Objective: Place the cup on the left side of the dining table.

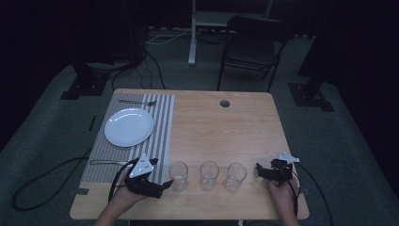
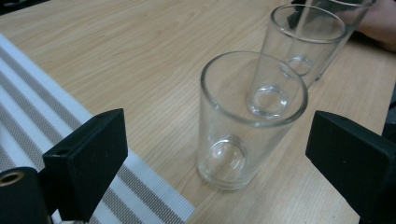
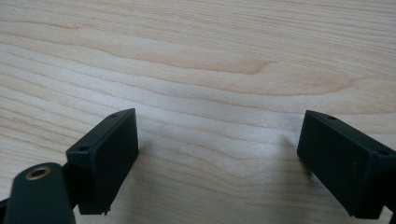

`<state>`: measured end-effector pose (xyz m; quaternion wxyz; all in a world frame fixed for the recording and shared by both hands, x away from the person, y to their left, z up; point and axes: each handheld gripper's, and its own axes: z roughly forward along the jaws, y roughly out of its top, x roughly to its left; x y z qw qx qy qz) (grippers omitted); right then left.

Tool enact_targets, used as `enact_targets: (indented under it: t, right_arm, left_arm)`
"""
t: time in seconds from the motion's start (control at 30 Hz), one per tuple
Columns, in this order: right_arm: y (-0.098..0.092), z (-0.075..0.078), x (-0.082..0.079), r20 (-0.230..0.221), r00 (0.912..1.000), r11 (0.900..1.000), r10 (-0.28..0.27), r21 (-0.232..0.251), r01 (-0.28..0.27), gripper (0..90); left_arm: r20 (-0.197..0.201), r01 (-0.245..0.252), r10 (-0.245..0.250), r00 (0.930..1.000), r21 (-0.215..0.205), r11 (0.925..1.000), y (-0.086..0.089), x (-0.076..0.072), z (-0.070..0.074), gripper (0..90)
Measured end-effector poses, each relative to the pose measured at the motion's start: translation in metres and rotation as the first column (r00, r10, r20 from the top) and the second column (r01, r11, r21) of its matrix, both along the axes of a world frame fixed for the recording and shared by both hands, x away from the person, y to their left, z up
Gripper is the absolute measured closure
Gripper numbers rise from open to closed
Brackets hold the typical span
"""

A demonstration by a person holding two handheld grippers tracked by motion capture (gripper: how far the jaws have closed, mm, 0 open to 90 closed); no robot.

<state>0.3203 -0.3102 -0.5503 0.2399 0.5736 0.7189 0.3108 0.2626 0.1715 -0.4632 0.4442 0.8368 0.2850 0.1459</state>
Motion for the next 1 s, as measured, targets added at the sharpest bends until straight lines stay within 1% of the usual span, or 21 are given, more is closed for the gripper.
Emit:
enact_targets:
  t: [0.03, 0.07, 0.17, 0.2, 0.23, 0.27, 0.33, 0.4, 0.43, 0.5, 0.57, 0.7, 0.73, 0.77, 0.83, 0.87, 1.0]
  right_arm:
    - [0.000, 0.000, 0.000, 0.000, 1.0000, 1.000, 0.000, 0.000, 0.000, 12.1]
    - [0.000, 0.000, 0.000, 0.000, 1.0000, 1.000, 0.000, 0.000, 0.000, 12.1]
    - [0.000, 0.000, 0.000, 0.000, 1.0000, 1.000, 0.000, 0.000, 0.000, 12.1]
    - [0.000, 0.000, 0.000, -0.001, 1.0000, 1.000, 0.000, 0.000, 0.000, 12.1]
    - [0.000, 0.000, 0.000, 0.000, 1.0000, 1.000, 0.000, 0.000, 0.000, 12.1]
    - [0.000, 0.000, 0.000, 0.000, 1.0000, 1.000, 0.000, 0.000, 0.000, 12.1]
    - [0.000, 0.000, 0.000, 0.000, 1.0000, 1.000, 0.000, 0.000, 0.000, 12.1]
    - [0.000, 0.000, 0.000, 0.000, 1.0000, 1.000, 0.000, 0.000, 0.000, 12.1]
    - [0.000, 0.000, 0.000, 0.000, 1.0000, 1.000, 0.000, 0.000, 0.000, 12.1]
    - [0.000, 0.000, 0.000, 0.000, 1.0000, 1.000, 0.000, 0.000, 0.000, 12.1]
    - [0.000, 0.000, 0.000, 0.000, 1.0000, 1.000, 0.000, 0.000, 0.000, 12.1]
    - [0.000, 0.000, 0.000, 0.000, 1.0000, 1.000, 0.000, 0.000, 0.000, 12.1]
    - [0.000, 0.000, 0.000, 0.000, 1.0000, 1.000, 0.000, 0.000, 0.000, 12.1]
    - [0.000, 0.000, 0.000, 0.000, 1.0000, 1.000, 0.000, 0.000, 0.000, 12.1]
    - [0.000, 0.000, 0.000, 0.000, 1.0000, 1.000, 0.000, -0.001, 0.000, 12.1]
    - [0.000, 0.000, 0.000, 0.000, 1.0000, 1.000, 0.001, -0.001, -0.001, 12.1]
    - [0.000, 0.000, 0.000, 0.000, 1.0000, 1.000, 0.001, -0.001, -0.001, 12.1]
  left_arm:
    - [0.002, 0.004, -0.004, 1.0000, 0.004, 1.0000, -0.002, 0.001, 0.000, 6.1]
    - [-0.004, 0.013, -0.013, 0.9999, -0.003, 0.9999, -0.004, 0.002, 0.001, 6.1]
    - [-0.002, 0.029, -0.029, 0.9996, -0.004, 0.9996, -0.010, 0.003, 0.003, 6.1]
    - [0.004, 0.033, -0.033, 0.9995, 0.001, 0.9995, -0.012, 0.003, 0.004, 6.1]
    - [-0.001, 0.045, -0.045, 0.9990, -0.001, 0.9990, -0.014, 0.004, 0.005, 6.1]
    - [0.005, 0.045, -0.045, 0.9990, 0.001, 0.9990, -0.017, 0.004, 0.006, 6.1]
    - [0.000, 0.059, -0.059, 0.9982, 0.000, 0.9982, -0.021, 0.005, 0.007, 6.1]
    - [-0.001, 0.072, -0.072, 0.9974, 0.012, 0.9973, -0.026, 0.006, 0.008, 6.1]
    - [0.004, 0.071, -0.071, 0.9975, 0.018, 0.9973, -0.028, 0.006, 0.008, 6.1]
    - [-0.004, 0.081, -0.081, 0.9967, 0.022, 0.9965, -0.032, 0.007, 0.007, 6.1]
    - [-0.009, 0.087, -0.087, 0.9962, 0.022, 0.9960, -0.034, 0.008, 0.007, 6.1]
    - [-0.007, 0.090, -0.090, 0.9959, 0.016, 0.9958, -0.038, 0.010, 0.010, 6.1]
    - [-0.010, 0.099, -0.099, 0.9950, 0.014, 0.9950, -0.039, 0.011, 0.010, 6.1]
    - [-0.005, 0.096, -0.096, 0.9954, 0.016, 0.9953, -0.041, 0.011, 0.011, 6.1]
    - [-0.012, 0.111, -0.111, 0.9938, 0.012, 0.9938, -0.044, 0.013, 0.011, 6.1]
    - [-0.006, 0.106, -0.106, 0.9943, 0.020, 0.9941, -0.046, 0.013, 0.012, 6.1]
    - [-0.007, 0.129, -0.128, 0.9917, 0.029, 0.9913, -0.055, 0.015, 0.014, 6.1]
